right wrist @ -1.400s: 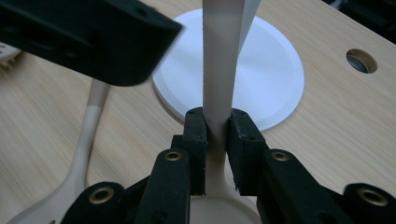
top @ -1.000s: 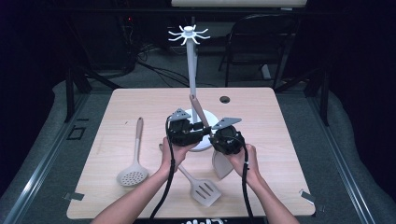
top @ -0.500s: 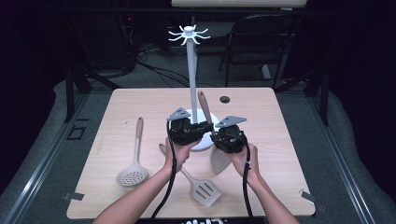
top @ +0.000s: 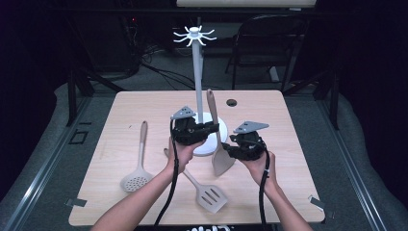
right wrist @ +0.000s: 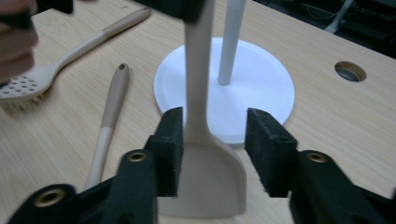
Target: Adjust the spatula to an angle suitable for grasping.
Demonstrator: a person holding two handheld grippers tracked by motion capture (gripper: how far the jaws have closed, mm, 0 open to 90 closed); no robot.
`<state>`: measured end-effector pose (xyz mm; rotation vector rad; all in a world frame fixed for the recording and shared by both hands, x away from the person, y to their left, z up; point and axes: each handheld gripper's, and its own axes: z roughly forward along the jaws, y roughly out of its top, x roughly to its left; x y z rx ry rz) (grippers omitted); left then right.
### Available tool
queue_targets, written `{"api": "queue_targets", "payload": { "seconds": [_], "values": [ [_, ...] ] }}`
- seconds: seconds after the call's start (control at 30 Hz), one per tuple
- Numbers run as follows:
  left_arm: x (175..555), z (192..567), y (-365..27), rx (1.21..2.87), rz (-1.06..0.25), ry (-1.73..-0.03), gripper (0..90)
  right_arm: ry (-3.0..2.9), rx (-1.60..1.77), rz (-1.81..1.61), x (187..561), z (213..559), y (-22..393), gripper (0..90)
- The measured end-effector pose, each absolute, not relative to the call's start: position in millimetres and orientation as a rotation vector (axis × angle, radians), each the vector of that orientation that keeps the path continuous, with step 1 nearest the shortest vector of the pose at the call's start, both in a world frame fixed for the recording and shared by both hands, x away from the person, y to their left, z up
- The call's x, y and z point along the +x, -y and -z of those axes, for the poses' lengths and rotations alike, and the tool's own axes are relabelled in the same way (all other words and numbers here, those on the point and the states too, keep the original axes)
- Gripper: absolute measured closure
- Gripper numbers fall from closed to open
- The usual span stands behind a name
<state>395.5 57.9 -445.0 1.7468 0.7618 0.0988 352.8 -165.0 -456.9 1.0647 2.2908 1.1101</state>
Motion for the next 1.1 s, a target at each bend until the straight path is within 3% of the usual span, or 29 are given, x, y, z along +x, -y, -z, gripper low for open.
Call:
{"api": "queue_targets", "payload": {
  "seconds": [0.07,0.5,0.77,1.1],
  "values": [
    [397.0,440.9,-59.0,1.754,-0.103,-0.748,77.8,-2.3,1.092,-1.109,352.5,462.2,175.6,42.4],
    [407.6,417.8,-71.9,1.779,-0.143,-0.695,77.7,-2.384,1.191,-0.943,345.3,486.6,206.1,9.3],
    [415.8,410.4,-79.1,1.78,-0.132,-0.689,77.7,-2.409,1.224,-0.923,346.9,494.3,212.7,0.8],
    [424.0,398.5,-78.8,1.788,-0.147,-0.645,77.7,-2.446,1.222,-0.864,350.2,498.2,208.7,0.0]
  ]
}}
